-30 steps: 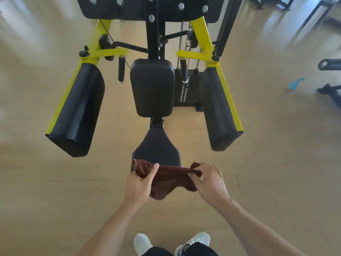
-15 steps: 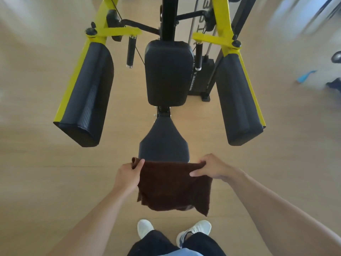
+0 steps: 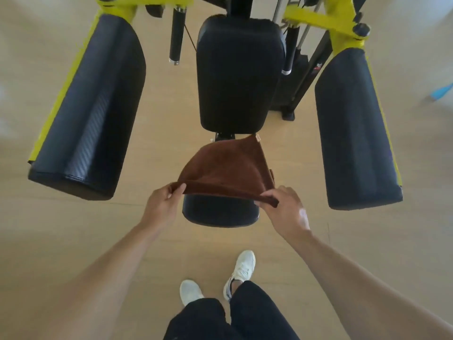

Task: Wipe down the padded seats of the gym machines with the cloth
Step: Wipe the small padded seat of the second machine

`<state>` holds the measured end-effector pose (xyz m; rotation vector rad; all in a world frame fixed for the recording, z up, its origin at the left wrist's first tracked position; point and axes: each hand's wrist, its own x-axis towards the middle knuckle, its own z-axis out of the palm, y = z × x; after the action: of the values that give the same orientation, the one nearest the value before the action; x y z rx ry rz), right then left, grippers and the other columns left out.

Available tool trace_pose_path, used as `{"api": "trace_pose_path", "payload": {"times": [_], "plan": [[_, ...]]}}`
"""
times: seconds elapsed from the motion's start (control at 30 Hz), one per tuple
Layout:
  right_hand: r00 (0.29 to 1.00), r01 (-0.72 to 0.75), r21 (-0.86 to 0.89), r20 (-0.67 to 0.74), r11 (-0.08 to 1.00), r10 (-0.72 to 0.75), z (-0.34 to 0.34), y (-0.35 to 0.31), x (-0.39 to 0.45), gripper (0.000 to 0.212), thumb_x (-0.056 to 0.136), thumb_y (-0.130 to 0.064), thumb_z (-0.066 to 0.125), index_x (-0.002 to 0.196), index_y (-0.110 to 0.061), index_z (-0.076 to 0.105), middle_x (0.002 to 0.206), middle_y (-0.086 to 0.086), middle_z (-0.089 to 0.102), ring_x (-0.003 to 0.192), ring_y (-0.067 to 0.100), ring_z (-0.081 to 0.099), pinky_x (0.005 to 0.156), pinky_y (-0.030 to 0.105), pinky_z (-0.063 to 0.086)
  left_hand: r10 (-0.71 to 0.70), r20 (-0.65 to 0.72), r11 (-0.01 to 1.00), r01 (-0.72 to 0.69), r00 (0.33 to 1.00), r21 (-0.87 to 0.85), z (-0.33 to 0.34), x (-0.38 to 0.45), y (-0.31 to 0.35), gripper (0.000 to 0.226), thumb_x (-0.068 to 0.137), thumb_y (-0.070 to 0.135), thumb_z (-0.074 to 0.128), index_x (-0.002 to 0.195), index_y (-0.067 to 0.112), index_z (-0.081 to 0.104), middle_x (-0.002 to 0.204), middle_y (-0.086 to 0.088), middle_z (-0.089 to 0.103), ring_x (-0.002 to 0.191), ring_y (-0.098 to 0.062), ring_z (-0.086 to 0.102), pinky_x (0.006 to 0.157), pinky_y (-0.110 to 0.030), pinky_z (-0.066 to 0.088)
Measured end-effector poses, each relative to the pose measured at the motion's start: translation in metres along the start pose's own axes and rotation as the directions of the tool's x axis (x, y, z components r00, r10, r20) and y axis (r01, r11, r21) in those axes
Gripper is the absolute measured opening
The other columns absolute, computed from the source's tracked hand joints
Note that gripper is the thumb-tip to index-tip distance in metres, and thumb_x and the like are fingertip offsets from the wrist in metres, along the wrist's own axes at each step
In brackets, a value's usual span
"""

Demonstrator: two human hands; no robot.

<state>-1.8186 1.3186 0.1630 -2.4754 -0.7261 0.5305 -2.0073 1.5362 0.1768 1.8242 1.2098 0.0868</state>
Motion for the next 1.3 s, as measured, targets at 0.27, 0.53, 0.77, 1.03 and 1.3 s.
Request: {"api": "trace_pose_path", "payload": {"times": [0.27, 0.53, 0.77, 1.03, 1.3], "plan": [[0.980, 0.015, -0.075, 0.201, 0.997, 0.001, 0.084, 0.060, 0.038, 0.018, 0.090, -0.038, 0.072, 0.106, -0.031, 0.076, 0.095, -0.011, 0.056, 0.107, 0.020, 0.053, 0.081, 0.031, 0.043, -0.193, 0.037, 0.977, 0.188, 0.981, 0.099, 0.067, 0.043, -0.098, 0.030, 0.103, 0.036, 0.049, 0.106, 0.016, 0.072, 0.092, -0.008, 0.075, 0.096, -0.028, 0.069, 0.073, -0.029, 0.042], [0.989, -0.122, -0.207, 0.054, 0.971, 0.136, 0.182, 0.054, 0.042, 0.094, 0.085, -0.080, 0.047, 0.160, -0.036, 0.010, 0.170, 0.002, 0.004, 0.156, 0.027, -0.002, 0.126, 0.048, 0.003, 0.219, -0.247, 0.953, -0.153, 0.944, 0.261, 0.119, 0.076, -0.133, 0.053, 0.095, 0.029, 0.063, 0.144, 0.013, 0.049, 0.145, -0.010, 0.052, 0.136, -0.028, 0.046, 0.112, -0.041, 0.038], [0.984, 0.144, -0.434, 0.159, 0.889, -0.081, 0.229, 0.056, 0.103, 0.080, 0.096, -0.074, 0.018, 0.161, -0.029, 0.012, 0.171, 0.003, 0.005, 0.156, 0.032, -0.005, 0.126, 0.051, -0.002, 0.157, 0.088, 0.815, -0.179, 0.984, 0.551, 0.169, 0.103, -0.159, 0.069, 0.098, 0.059, 0.016, 0.160, 0.032, 0.006, 0.170, -0.002, -0.007, 0.156, -0.028, -0.006, 0.125, -0.047, 0.012], [0.945, 0.282, -0.372, 0.268, 0.884, -0.188, 0.241, 0.023, 0.240, 0.063, 0.105, -0.056, 0.024, 0.162, -0.034, 0.007, 0.171, -0.006, 0.000, 0.157, 0.024, -0.006, 0.127, 0.047, -0.001, 0.049, 0.215, 0.933, -0.121, 0.975, 0.338, 0.162, 0.230, -0.098, 0.054, 0.106, 0.033, 0.035, 0.157, 0.019, 0.026, 0.155, -0.013, 0.042, 0.139, -0.036, 0.043, 0.109, -0.034, 0.032], [0.982, -0.149, 0.061, 0.126, 0.987, 0.141, 0.209, 0.073, 0.255, 0.048, 0.102, -0.047, 0.046, 0.145, -0.027, 0.050, 0.139, 0.006, 0.060, 0.128, 0.029, 0.055, 0.101, 0.034, 0.043, 0.260, 0.284, 0.756, -0.378, 0.923, 0.535, 0.211, 0.264, -0.061, 0.056, 0.105, 0.046, 0.026, 0.159, 0.039, 0.011, 0.170, -0.003, 0.003, 0.155, -0.034, 0.004, 0.123, -0.052, 0.013]]}}
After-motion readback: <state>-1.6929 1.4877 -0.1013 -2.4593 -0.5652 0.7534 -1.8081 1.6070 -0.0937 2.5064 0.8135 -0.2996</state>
